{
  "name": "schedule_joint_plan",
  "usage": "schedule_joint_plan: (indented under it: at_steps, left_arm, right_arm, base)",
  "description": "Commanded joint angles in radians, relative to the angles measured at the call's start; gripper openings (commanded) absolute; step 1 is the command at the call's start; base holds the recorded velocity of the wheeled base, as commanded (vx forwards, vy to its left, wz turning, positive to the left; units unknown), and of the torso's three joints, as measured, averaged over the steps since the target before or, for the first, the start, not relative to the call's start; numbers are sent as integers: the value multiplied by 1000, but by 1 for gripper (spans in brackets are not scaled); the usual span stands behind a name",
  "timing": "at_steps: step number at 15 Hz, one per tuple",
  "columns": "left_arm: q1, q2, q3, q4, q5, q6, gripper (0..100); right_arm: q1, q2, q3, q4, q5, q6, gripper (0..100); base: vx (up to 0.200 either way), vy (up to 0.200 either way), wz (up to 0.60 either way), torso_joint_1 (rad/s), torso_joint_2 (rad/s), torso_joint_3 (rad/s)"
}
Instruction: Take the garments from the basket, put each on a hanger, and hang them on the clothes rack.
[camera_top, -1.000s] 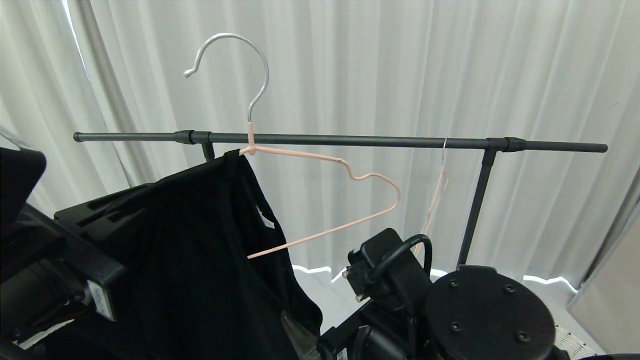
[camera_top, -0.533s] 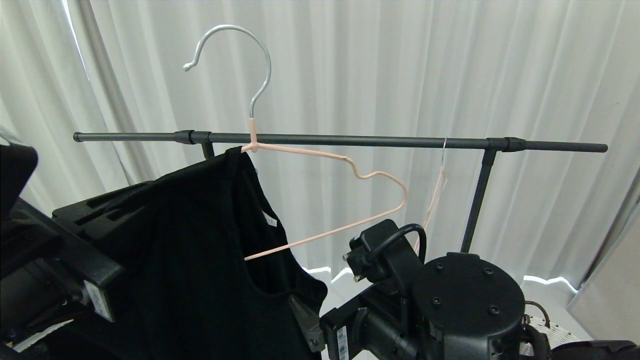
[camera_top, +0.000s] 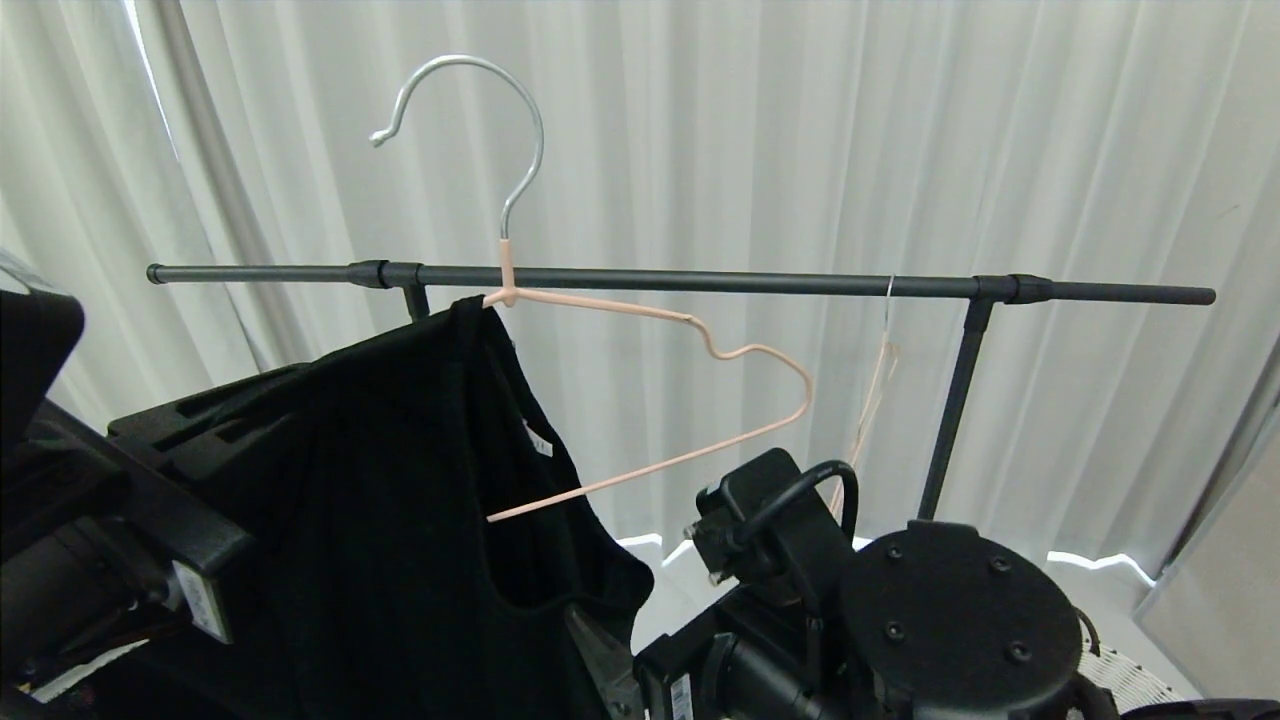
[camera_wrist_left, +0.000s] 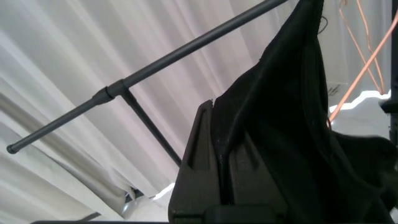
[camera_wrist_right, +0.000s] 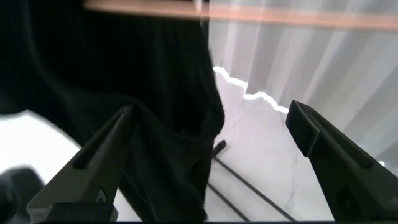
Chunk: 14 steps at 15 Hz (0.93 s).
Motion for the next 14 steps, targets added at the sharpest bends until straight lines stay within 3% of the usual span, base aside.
schedule_joint_plan:
  at_steps: [1,6,11,14]
  left_arm:
    - [1,3,-1,-1,1,0,0]
    - [-1,3,1,-1,0,-2,0]
    - [-5,-3,-5,-1,0,0,0]
    - [-36,-3,-13,-1,-2,0,0]
  right_arm:
    - [44,-20,49,0,0,0,100]
    - [53,-37,35,-35,6,1,100]
    - [-59,-32,14,-32,15,1,100]
    - [-65,1,17,-29,11,-3,100]
  base:
    - [0,0,0,0,0,0]
    - [0,0,0,0,0,0]
    - [0,0,0,0,0,0]
    - [0,0,0,0,0,0]
